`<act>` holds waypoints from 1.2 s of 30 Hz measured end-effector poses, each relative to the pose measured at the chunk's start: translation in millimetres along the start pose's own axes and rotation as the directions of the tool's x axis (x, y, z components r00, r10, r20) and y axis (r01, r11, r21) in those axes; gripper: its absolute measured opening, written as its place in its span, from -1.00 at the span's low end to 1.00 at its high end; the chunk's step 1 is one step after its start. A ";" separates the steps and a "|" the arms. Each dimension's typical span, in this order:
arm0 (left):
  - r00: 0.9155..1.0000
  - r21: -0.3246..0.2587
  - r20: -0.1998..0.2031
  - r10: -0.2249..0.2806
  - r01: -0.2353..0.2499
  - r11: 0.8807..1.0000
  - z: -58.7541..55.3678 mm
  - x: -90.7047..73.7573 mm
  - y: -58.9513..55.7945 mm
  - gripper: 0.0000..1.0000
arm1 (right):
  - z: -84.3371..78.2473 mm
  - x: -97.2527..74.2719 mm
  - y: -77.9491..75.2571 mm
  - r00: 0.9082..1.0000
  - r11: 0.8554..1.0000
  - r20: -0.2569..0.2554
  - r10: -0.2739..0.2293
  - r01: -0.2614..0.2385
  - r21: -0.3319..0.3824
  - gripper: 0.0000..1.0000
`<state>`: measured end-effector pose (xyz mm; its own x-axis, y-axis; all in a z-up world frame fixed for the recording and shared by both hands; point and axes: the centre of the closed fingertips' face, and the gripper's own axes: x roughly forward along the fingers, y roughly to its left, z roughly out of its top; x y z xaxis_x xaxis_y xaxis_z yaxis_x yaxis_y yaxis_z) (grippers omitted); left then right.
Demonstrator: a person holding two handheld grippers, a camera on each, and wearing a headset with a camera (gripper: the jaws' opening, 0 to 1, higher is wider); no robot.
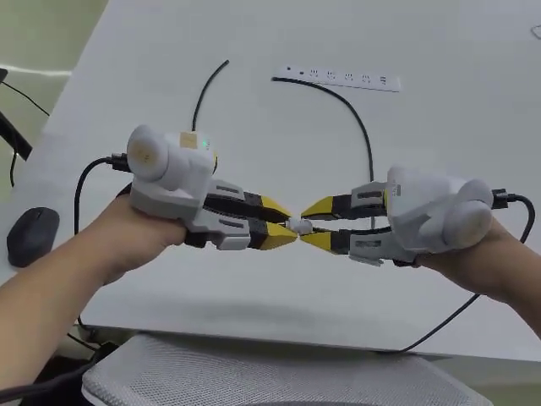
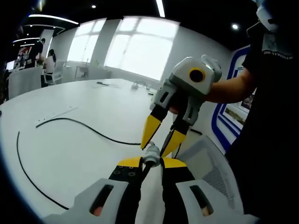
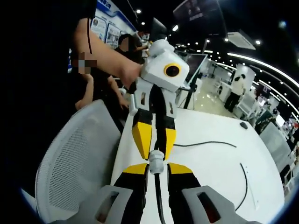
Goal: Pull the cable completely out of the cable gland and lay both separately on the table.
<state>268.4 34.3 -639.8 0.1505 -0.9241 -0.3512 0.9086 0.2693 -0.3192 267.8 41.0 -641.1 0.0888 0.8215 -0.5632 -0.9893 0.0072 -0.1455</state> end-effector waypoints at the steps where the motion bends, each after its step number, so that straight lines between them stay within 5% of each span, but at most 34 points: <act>1: 1.000 0.003 -0.001 0.000 0.000 1.000 -0.2 0.1 0.2 -0.70 | 2.9 -1.6 -0.6 1.000 1.000 0.014 -0.004 0.004 0.016 -0.70; 6: 1.000 0.015 0.011 0.011 -0.011 1.000 2.3 -1.5 2.6 -0.70 | 0.8 -11.8 -7.2 0.998 0.993 0.003 -0.065 0.064 0.103 -0.60; 9: 1.000 0.036 0.018 0.020 -0.020 0.999 4.5 -2.6 4.0 -0.70 | -5.9 -18.8 -15.6 0.991 0.968 -0.018 -0.136 0.137 0.211 -0.58; 14: 0.999 0.073 0.037 0.037 -0.040 0.997 10.1 -4.3 7.5 -0.70 | -17.0 -25.4 -22.7 0.965 0.953 -0.111 -0.238 0.254 0.166 -0.67; 25: 0.999 0.092 0.032 0.044 -0.047 0.995 15.8 -3.5 10.7 -0.70 | -13.9 -12.7 -18.6 0.958 0.956 -0.122 -0.259 0.272 0.110 -0.82; 32: 0.998 0.068 0.039 0.059 -0.061 0.996 18.8 -3.5 13.9 -0.70 | -11.1 -10.7 -23.1 0.937 0.940 -0.131 -0.324 0.334 0.063 -0.96; 36: 0.998 0.065 0.034 0.060 -0.062 0.996 18.9 -3.2 13.8 -0.70 | -10.5 -9.0 -21.8 0.932 0.937 -0.129 -0.339 0.346 0.040 -0.98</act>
<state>287.8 35.8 -626.5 0.2177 -0.9152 -0.3391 0.9209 0.3077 -0.2392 289.8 27.5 -641.4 0.4327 0.6899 -0.5803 -0.9012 0.3137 -0.2991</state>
